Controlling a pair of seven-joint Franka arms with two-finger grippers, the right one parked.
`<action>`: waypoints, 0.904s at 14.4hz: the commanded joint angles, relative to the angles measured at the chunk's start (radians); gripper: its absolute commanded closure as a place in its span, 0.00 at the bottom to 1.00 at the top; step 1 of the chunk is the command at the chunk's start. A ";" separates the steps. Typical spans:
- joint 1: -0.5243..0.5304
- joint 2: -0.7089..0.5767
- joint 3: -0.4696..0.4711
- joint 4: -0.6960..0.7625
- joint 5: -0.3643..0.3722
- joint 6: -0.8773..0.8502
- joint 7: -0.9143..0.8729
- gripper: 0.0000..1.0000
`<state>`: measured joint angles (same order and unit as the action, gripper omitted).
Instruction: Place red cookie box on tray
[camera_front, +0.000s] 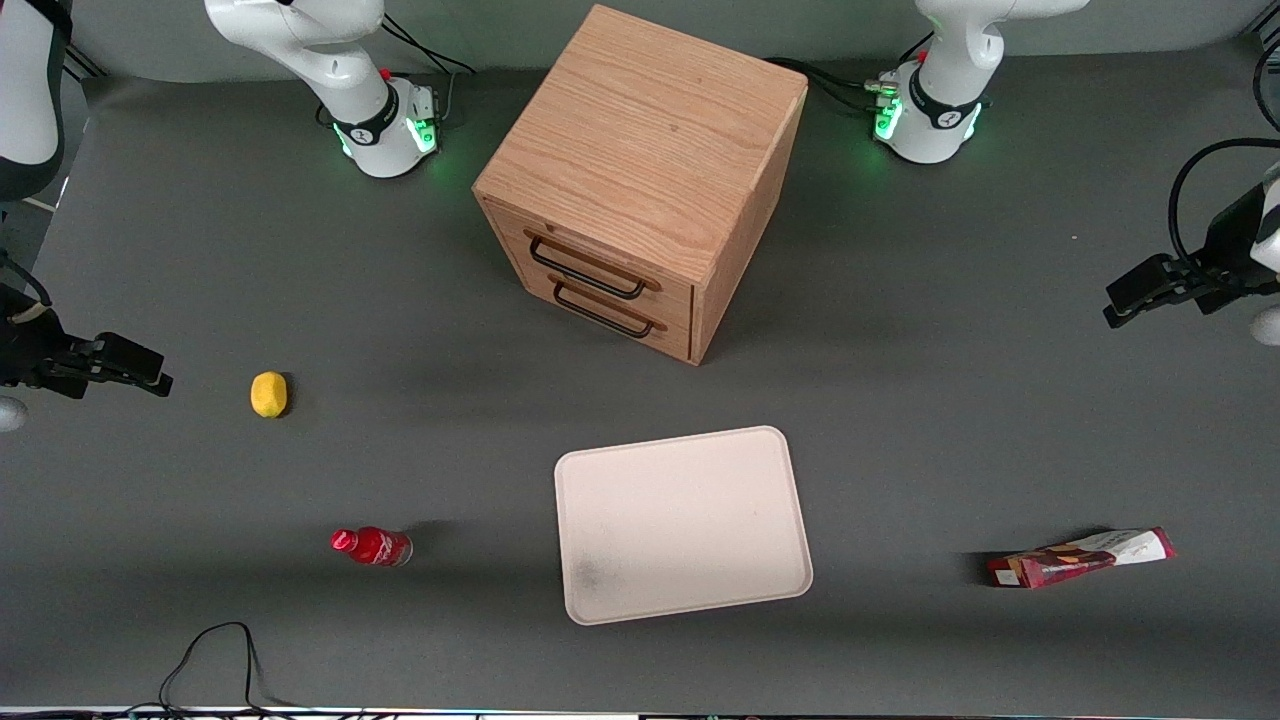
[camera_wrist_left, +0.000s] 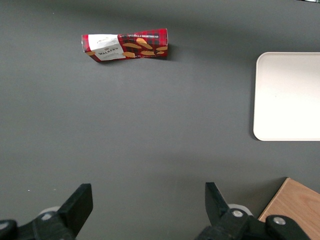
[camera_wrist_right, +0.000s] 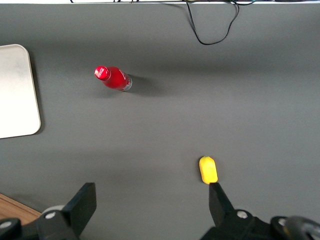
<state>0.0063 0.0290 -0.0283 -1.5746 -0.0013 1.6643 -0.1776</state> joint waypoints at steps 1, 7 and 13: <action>0.026 0.063 0.007 0.062 -0.002 0.009 -0.013 0.00; 0.083 0.232 0.007 0.220 -0.008 0.107 -0.273 0.00; 0.101 0.419 0.007 0.434 -0.011 0.088 -0.620 0.00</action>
<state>0.0939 0.3729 -0.0159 -1.2663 -0.0020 1.8016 -0.6874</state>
